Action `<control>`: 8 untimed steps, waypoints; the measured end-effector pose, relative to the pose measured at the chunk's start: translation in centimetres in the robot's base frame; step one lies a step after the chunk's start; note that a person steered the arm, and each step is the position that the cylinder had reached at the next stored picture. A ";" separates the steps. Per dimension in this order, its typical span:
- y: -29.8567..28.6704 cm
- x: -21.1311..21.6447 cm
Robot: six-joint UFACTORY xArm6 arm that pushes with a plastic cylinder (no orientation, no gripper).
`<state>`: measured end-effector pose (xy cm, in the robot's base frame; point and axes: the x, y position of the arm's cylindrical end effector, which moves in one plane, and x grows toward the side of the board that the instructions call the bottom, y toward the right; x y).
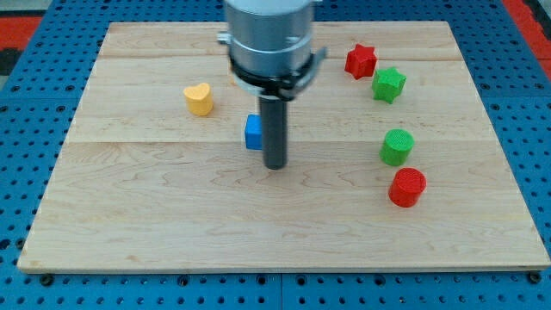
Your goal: Place the green circle left to the triangle
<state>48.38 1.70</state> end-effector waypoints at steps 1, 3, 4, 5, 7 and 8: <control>6.2 0.1; 19.1 -1.0; 19.0 -3.7; 17.9 -2.5; 11.2 -1.5; 3.9 -3.8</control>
<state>44.55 5.64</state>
